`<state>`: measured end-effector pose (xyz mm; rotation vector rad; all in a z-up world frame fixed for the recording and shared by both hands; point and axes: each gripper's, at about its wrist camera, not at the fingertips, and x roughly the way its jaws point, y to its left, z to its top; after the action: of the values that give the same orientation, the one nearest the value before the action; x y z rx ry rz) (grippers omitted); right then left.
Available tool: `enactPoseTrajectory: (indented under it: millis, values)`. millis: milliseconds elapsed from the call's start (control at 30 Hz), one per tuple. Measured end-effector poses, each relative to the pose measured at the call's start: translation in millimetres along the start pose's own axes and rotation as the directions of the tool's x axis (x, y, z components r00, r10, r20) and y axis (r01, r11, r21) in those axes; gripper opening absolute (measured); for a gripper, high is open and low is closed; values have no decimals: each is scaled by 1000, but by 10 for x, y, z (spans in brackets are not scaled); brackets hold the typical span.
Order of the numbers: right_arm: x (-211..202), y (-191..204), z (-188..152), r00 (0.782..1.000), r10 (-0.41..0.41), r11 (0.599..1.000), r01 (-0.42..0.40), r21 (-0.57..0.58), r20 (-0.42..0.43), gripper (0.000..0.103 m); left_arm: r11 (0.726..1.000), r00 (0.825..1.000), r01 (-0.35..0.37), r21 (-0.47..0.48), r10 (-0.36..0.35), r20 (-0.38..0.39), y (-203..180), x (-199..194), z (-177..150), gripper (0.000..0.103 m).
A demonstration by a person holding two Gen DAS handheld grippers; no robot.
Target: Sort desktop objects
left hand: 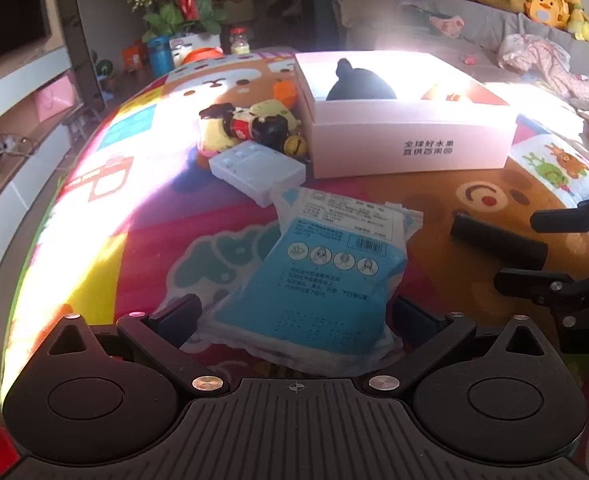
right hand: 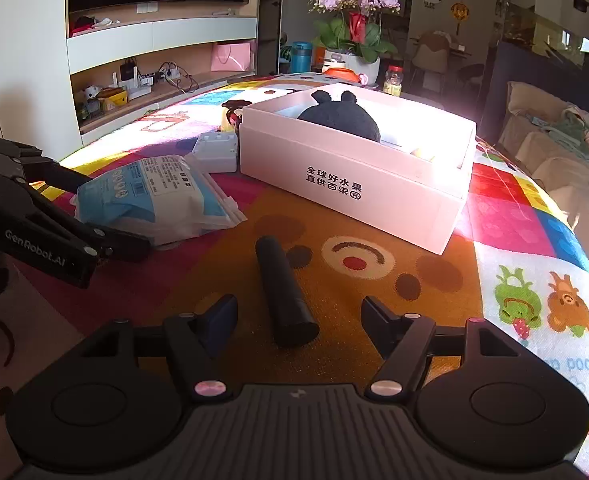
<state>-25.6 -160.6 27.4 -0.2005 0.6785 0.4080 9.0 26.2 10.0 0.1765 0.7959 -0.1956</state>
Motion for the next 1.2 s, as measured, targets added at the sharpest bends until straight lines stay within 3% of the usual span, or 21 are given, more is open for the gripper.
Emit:
enactPoseTrajectory:
  millis: [167, 400, 533, 600, 733, 867, 900, 1033, 1200]
  values:
    - [8, -10, -7, 1000, 0, 1000, 0, 12, -4, 70, 997, 999, 32, -65, -33, -13, 71, 41, -30, 103]
    - [18, -19, -8, 1000, -5, 1000, 5, 24, -6, 74, 997, 999, 40, -69, -39, 11, 71, 24, -78, 103]
    - [43, -51, -3, 1000, -10, 999, 11, 50, -18, 81, 995, 997, 74, -67, -75, -7, 125, -20, -24, 103]
    - [48, -62, -8, 1000, -9, 998, 10, 59, -20, 81, 990, 993, 112, -86, -107, 59, 174, -140, 21, 103]
    - [49, -60, -10, 1000, -12, 998, 13, 58, -19, 82, 996, 984, 80, 45, -86, 157, 31, -287, 146, 103]
    - [47, -51, -9, 1000, -16, 998, 17, 54, -17, 82, 982, 987, 20, 188, -49, 155, -157, -184, 193, 102]
    - [46, -45, -9, 1000, -19, 998, 20, 51, -16, 82, 979, 989, 11, 205, -42, 145, -175, -145, 195, 101]
    - [39, -31, -12, 1000, -24, 999, 25, 47, -12, 82, 982, 996, 39, 185, -54, 72, -103, -9, 162, 80]
    - [43, -36, -13, 1000, -17, 998, 17, 55, -13, 82, 977, 993, 94, 192, -105, 52, -83, -82, 55, 71]
